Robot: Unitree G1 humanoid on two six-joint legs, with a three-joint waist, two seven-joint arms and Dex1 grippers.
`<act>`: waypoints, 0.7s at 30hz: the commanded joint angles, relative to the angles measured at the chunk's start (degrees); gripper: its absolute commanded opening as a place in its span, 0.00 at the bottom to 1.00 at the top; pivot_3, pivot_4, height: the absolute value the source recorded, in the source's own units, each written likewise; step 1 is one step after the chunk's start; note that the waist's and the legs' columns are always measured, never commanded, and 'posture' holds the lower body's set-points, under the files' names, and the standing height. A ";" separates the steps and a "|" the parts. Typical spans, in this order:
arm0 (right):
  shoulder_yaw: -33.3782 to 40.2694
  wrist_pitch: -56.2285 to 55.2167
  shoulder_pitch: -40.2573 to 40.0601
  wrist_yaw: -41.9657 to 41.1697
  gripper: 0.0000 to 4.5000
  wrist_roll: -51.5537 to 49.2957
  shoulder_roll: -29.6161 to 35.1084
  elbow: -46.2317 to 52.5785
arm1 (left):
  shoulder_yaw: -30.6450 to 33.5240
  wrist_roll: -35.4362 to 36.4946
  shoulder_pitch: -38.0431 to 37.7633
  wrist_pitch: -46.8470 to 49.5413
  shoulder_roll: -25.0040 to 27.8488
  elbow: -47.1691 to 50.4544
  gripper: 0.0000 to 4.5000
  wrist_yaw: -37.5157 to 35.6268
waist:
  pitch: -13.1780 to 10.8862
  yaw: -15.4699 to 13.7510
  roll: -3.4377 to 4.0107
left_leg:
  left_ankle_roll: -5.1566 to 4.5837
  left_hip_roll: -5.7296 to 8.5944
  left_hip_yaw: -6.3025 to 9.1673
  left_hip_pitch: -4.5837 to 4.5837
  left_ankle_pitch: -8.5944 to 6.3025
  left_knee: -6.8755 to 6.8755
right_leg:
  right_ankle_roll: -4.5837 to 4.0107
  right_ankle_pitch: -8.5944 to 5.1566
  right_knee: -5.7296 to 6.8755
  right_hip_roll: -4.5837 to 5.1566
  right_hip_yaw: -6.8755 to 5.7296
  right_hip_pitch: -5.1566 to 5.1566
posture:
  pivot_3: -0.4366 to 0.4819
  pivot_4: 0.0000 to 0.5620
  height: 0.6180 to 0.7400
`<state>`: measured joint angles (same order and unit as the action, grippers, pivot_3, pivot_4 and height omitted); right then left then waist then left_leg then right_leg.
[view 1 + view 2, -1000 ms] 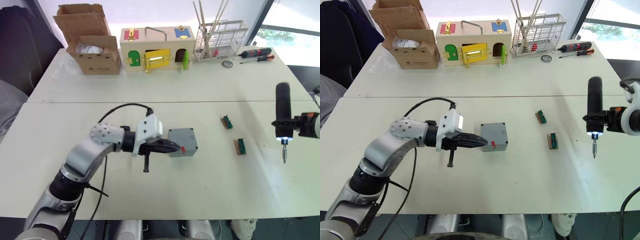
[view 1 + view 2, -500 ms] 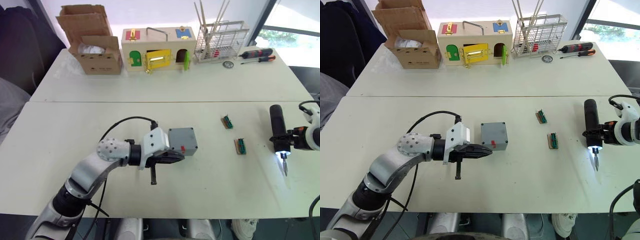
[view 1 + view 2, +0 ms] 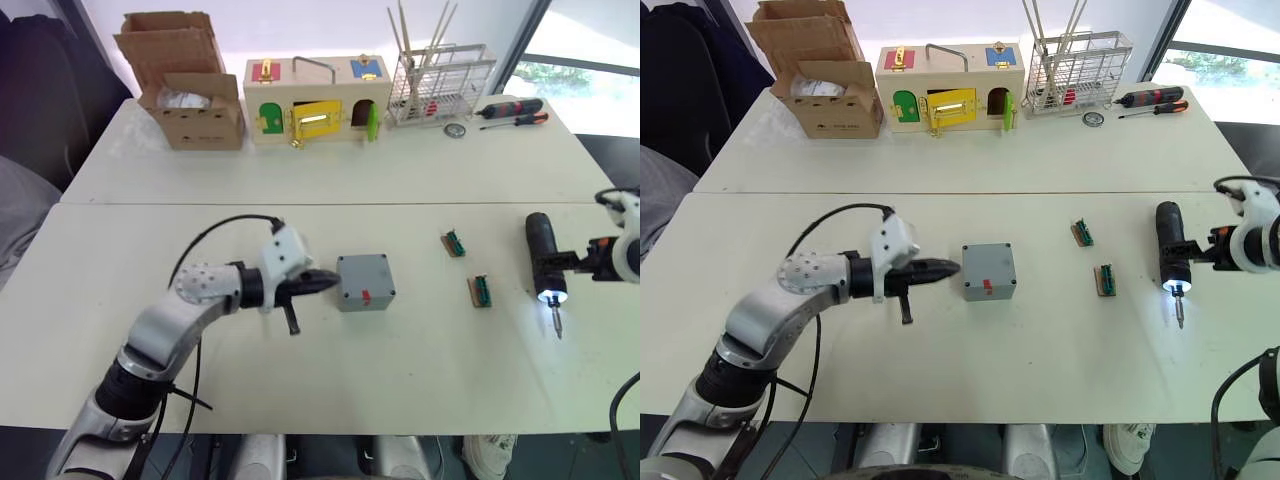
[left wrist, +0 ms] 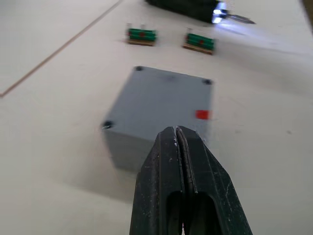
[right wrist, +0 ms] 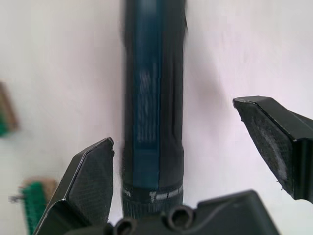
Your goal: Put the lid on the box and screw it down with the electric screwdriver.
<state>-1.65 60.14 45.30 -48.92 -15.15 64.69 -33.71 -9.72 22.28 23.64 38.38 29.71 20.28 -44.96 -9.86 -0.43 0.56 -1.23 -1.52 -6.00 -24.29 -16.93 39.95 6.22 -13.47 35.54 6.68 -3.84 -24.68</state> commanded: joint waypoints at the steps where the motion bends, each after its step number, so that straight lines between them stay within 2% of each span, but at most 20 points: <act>1: 6.64 -5.88 -0.21 -1.05 0.99 -2.30 1.24 11.13 | 3.51 0.69 1.13 -1.24 0.49 -2.60 0.00 0.05 | 0.00 0.04 0.00 | 0.00 -0.02 0.01 0.00 0.00 0.02 | 0.00 0.00 0.03 -0.01 0.00 0.00 | 0.48 0.27 0.90; 4: 9.51 -11.07 -7.33 -5.93 0.99 -6.04 -0.06 25.62 | 1.96 -0.64 1.05 -2.36 1.81 -5.12 0.00 -2.11 | 0.01 -0.14 -0.05 | 0.00 -0.03 0.02 0.01 0.00 0.03 | 0.00 0.00 0.05 -0.03 -0.01 0.02 | 0.48 0.27 0.90; 6: 10.64 -8.65 -13.31 -8.14 0.99 -10.56 -1.76 35.91 | -0.30 -2.26 1.06 -3.48 2.72 -6.89 0.00 -3.68 | 0.02 -0.35 -0.08 | 0.01 -0.06 0.05 0.01 -0.01 0.03 | 0.01 0.01 0.07 -0.06 -0.04 0.04 | 0.48 0.27 0.90; 11: 7.45 -7.25 -26.46 -8.95 0.99 -15.05 -5.74 52.98 | -4.56 -4.88 2.78 -5.72 2.07 -11.59 0.00 -6.37 | 0.02 -0.71 -0.14 | -0.04 -0.08 0.12 -0.05 -0.03 0.12 | 0.08 0.05 0.02 0.03 -0.15 0.15 | 0.48 0.27 0.90; 16: 4.52 -5.60 -31.08 -5.39 0.99 -16.79 -10.50 59.99 | -7.87 -6.34 4.55 -7.10 -0.62 -14.05 0.00 -8.26 | 0.02 -0.32 -0.17 | -0.15 -0.06 0.15 -0.03 -0.09 0.21 | 0.05 0.12 -0.02 0.06 -0.09 0.19 | 0.48 0.27 0.90; 21: 0.60 -7.03 -30.17 -1.65 0.99 -15.65 -15.97 59.42 | -9.87 -8.24 6.60 -9.72 -3.98 -18.63 0.00 -8.93 | 0.05 -0.32 -0.23 | -0.27 -0.03 0.17 0.02 -0.16 0.20 | 0.03 0.13 0.05 0.01 -0.10 0.19 | 0.48 0.27 0.90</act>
<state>-0.82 54.24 14.15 -51.62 -31.02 49.32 24.92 -19.45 14.51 29.15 30.45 26.15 2.00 -53.54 -9.81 -0.75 0.33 -1.45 -1.51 -5.84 -24.27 -17.06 40.15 6.25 -13.34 35.61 6.69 -3.95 -24.51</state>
